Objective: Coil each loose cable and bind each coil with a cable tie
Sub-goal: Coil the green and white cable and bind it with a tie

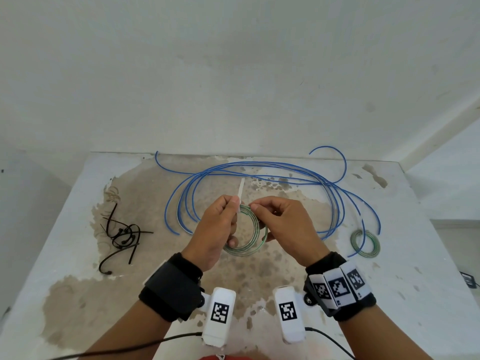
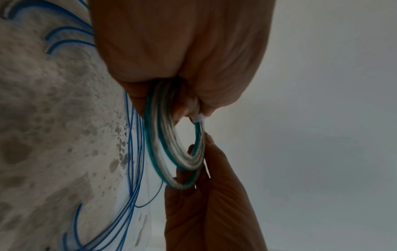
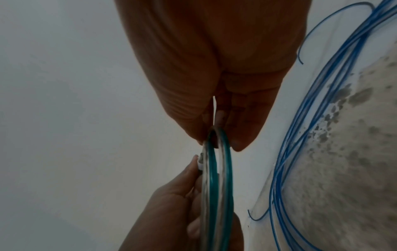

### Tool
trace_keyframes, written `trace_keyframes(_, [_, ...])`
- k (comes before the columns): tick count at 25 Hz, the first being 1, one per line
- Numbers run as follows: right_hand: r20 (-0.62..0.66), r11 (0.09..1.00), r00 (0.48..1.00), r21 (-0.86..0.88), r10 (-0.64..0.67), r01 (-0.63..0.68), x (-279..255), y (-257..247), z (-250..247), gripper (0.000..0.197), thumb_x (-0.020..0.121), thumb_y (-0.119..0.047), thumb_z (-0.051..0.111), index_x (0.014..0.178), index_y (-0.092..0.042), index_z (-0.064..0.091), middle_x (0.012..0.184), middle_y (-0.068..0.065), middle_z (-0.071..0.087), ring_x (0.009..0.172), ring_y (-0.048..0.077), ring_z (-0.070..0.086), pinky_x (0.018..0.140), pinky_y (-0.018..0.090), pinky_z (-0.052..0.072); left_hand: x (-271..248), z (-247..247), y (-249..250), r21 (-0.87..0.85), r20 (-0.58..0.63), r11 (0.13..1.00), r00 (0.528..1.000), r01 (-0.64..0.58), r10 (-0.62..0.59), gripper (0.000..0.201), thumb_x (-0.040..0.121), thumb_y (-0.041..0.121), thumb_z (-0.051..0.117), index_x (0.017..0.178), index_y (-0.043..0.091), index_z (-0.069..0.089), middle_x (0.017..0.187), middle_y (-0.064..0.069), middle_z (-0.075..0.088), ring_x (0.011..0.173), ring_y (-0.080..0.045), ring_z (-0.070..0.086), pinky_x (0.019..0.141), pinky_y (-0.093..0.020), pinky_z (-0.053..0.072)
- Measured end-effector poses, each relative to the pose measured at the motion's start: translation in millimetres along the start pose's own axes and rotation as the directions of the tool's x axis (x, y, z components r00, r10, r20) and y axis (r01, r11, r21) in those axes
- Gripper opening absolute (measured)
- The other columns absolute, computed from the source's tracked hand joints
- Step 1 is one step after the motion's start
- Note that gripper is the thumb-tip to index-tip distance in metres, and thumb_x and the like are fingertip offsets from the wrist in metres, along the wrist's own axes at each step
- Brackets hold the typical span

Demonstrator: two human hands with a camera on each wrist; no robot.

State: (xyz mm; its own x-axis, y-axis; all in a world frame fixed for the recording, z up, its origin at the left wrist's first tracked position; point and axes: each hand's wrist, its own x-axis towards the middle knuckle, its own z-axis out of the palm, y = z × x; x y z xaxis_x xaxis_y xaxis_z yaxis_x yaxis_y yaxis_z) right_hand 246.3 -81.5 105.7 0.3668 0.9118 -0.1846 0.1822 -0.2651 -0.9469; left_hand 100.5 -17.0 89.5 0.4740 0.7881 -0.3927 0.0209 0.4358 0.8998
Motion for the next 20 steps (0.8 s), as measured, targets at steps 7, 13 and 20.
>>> trace_keyframes(7, [0.050, 0.990, 0.998, -0.133, -0.041, 0.047, 2, -11, -5, 0.010, 0.095, -0.027, 0.071, 0.091, -0.023, 0.079, 0.066, -0.005, 0.069, 0.060, 0.008, 0.065, 0.052, 0.025, 0.057, 2, -5, -1, -0.004, 0.005, 1.000, 1.000, 0.002, -0.001, 0.019, 0.104, 0.033, 0.049, 0.092, 0.021, 0.058, 0.061, 0.007, 0.027, 0.050, -0.008, 0.021, 0.041, -0.022, 0.028])
trace_keyframes(13, [0.004, 0.989, 0.999, -0.144, -0.046, 0.046, 3, -9, 3, 0.011, 0.096, -0.029, 0.067, 0.089, -0.024, 0.074, 0.067, -0.005, 0.063, 0.058, 0.010, 0.062, 0.049, 0.026, 0.057, 1, -3, 0, -0.022, -0.009, 1.000, 1.000, 0.007, -0.008, 0.021, 0.105, 0.031, 0.048, 0.090, 0.021, 0.058, 0.060, 0.007, 0.026, 0.049, -0.008, 0.020, 0.042, -0.022, 0.028])
trace_keyframes(20, [0.034, 0.998, 0.999, -0.049, 0.030, -0.029, 6, 0, 1, 0.012, 0.096, -0.028, 0.067, 0.090, -0.023, 0.074, 0.071, -0.004, 0.060, 0.060, 0.009, 0.059, 0.051, 0.027, 0.052, 0, -5, -1, -0.087, 0.025, 0.993, 0.997, 0.077, -0.075, 0.027, 0.105, 0.032, 0.047, 0.081, 0.021, 0.049, 0.061, 0.009, 0.028, 0.050, -0.007, 0.022, 0.044, -0.023, 0.030])
